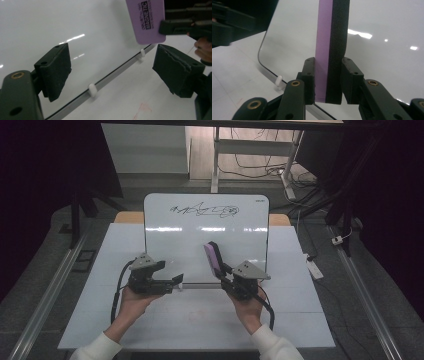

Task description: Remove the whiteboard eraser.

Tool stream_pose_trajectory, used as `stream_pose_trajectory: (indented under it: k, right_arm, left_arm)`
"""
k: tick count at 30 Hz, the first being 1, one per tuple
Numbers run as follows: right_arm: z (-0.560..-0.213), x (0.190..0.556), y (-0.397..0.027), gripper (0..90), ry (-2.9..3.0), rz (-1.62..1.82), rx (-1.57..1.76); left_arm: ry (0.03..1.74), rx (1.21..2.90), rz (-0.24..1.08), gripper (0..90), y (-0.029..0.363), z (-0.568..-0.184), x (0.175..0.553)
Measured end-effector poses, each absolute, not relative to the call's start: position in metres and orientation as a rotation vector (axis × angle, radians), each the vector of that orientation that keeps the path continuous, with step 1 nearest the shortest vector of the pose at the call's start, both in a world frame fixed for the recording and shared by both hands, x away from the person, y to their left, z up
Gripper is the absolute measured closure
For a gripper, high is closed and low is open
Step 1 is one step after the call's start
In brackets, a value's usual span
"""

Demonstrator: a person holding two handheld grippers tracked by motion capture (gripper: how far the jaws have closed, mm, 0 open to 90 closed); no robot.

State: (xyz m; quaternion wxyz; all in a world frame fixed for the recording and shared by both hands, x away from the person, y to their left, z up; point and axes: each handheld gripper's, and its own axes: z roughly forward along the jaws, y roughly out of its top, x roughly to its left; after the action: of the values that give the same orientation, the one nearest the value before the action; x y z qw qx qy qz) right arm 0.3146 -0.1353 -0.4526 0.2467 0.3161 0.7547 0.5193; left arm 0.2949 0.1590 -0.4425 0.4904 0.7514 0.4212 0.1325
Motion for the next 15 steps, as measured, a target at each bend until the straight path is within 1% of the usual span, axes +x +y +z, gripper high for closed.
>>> stream_pose_trajectory:
  k: [15]
  right_arm:
    - [-0.47,0.303,-0.111,66.7,2.085,1.474,0.793]
  left_arm:
    - [0.98,1.787,0.201,16.6,0.133,-0.442,0.312]
